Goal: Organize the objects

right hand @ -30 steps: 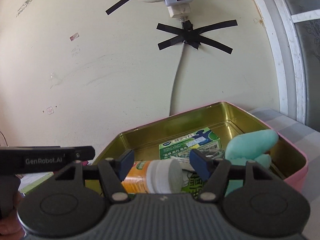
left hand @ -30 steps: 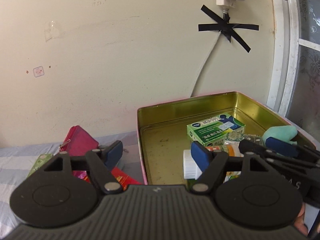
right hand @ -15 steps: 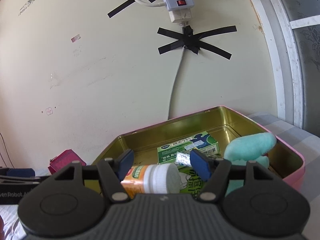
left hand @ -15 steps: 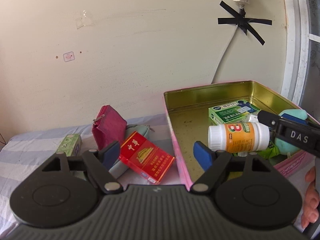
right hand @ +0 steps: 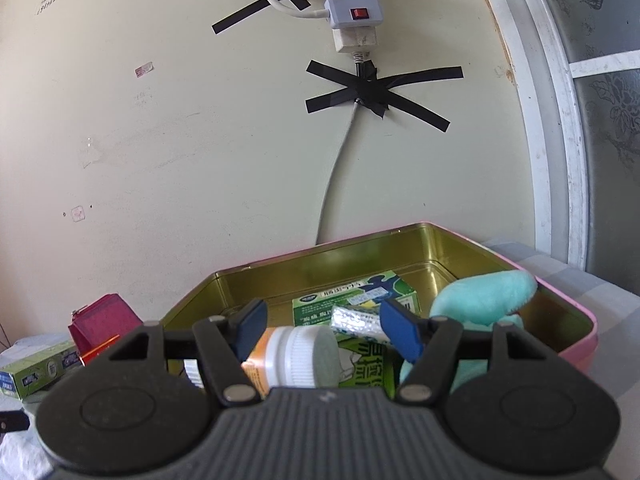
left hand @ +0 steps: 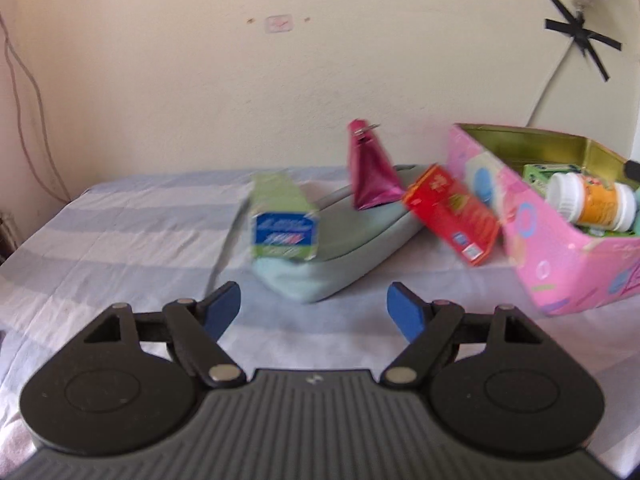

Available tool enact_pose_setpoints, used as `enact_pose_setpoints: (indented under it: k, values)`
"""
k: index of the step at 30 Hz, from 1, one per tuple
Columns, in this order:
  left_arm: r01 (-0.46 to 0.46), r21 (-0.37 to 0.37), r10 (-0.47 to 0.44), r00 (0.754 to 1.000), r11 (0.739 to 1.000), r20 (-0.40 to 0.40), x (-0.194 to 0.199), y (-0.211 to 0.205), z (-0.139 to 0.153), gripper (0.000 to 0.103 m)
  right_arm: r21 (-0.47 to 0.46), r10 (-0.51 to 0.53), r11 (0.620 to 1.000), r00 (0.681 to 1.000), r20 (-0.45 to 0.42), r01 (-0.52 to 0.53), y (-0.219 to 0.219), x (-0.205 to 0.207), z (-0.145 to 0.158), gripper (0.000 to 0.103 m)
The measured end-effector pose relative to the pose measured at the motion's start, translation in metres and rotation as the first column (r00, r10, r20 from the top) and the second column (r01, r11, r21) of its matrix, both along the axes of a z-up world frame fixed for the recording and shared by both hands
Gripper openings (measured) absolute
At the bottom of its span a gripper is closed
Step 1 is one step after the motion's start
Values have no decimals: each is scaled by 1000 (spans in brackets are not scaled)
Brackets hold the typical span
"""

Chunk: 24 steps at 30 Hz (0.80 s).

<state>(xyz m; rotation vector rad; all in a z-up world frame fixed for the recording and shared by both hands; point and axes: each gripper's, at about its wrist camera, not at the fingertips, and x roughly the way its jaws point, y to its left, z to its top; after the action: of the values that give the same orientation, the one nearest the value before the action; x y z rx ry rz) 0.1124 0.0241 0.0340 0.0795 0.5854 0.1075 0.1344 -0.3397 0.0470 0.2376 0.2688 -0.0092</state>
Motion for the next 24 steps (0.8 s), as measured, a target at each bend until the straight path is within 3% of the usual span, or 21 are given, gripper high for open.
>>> enact_pose_setpoints:
  k: [7,10,12,15,18,20,23,24]
  values:
    - [-204,-18,203,978,979,-42,-3,78,-23,82,-1,39,999,997,63,-39,28,-20,12,66]
    - [-251,-170,247,968,953,-43,-4,105,-23,82,18,207,978,977,54,-208,63,-31,28,72]
    - [-288,-197,285,958,937,-43,-3,111,-23,82,-14,328,945,944,35,-328,102,-36,36,78]
    - [-290,-240,294,956,926,-18,-8,116,-22,82,-32,489,871,872,-27,-490,164,-30,40,80]
    - [-287,-283,305,952,915,19,-12,119,-22,82,-48,551,829,828,-109,-558,221,-7,37,80]
    - [-289,-312,312,950,905,27,-15,126,-24,82,-43,559,818,811,-171,-573,252,12,30,80]
    - [-286,-355,310,951,890,10,-10,135,-28,82,-39,526,833,810,-259,-553,281,40,19,80]
    - [-287,-367,311,951,885,7,-10,137,-28,82,-12,525,833,798,-295,-552,286,49,12,74]
